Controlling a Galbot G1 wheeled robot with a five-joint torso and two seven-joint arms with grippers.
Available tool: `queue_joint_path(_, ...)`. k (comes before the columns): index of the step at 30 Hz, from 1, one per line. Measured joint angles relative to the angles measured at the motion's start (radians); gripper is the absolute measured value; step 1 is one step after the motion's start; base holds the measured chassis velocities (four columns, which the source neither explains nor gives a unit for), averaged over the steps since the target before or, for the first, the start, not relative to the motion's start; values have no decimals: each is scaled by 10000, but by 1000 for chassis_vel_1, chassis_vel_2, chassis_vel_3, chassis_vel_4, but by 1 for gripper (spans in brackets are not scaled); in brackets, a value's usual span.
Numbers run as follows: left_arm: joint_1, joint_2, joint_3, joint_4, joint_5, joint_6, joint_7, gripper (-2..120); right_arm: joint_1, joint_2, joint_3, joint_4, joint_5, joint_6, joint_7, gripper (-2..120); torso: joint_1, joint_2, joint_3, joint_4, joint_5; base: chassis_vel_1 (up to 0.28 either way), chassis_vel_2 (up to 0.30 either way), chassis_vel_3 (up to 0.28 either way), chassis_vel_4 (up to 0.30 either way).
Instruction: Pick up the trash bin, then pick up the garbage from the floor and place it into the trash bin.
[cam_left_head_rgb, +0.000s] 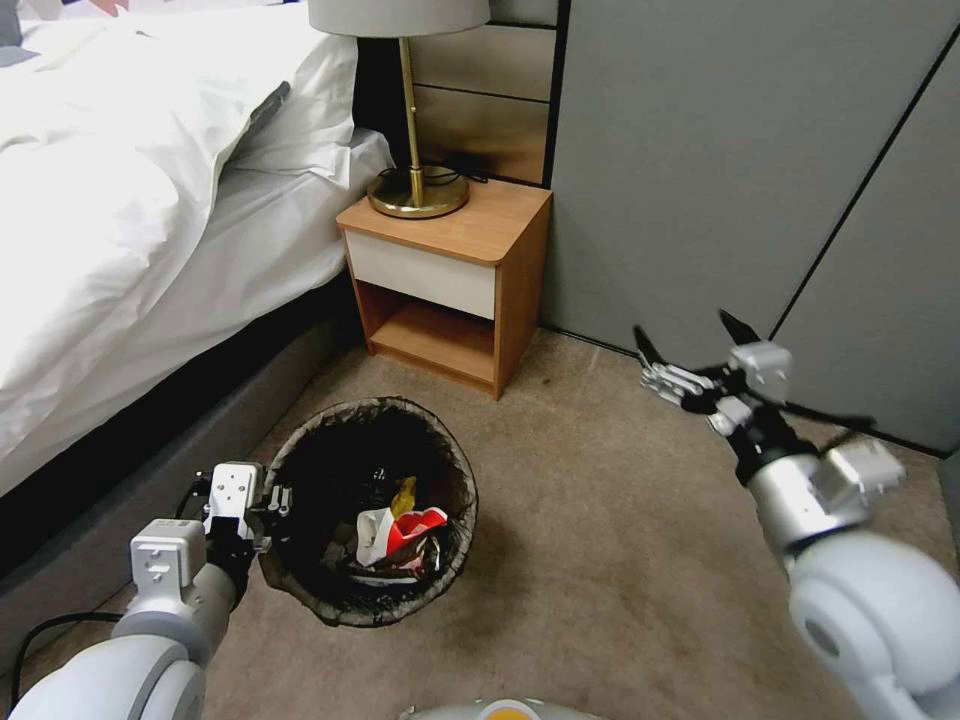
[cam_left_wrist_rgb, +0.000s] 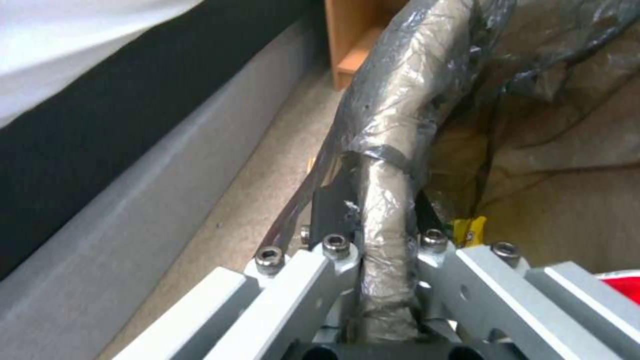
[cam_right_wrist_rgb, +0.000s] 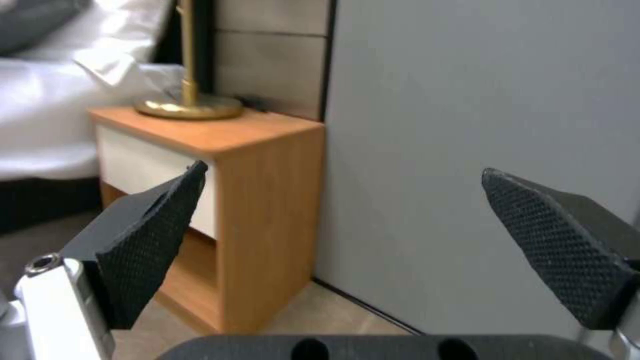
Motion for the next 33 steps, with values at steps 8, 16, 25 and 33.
queue_joint_path(8, 42, -217, -35, 0, 192, -56, 98, 1, -1902, 2356, -235, -435, -2619, 1467, -172, 100, 0, 0, 0, -4, -2, 53, 51, 57, 54)
queue_joint_path(16, 11, -235, -14, 0, 151, -72, 132, 1, -2220, 2673, 23, -462, -2927, 1798, -176, 100, 0, 1, 1, -1, -2, 91, 89, 91, 85)
queue_joint_path(25, 9, -237, -11, 0, 128, -72, 145, 1, -2193, 2647, 11, -432, -2874, 1787, -182, 100, 0, 0, 1, 1, 0, 118, 120, 126, 120)
queue_joint_path(33, 9, -235, -9, 0, 121, -72, 145, 1, -2174, 2629, -2, -427, -2851, 1767, -182, 100, 0, 0, 0, -1, 1, 128, 124, 127, 123)
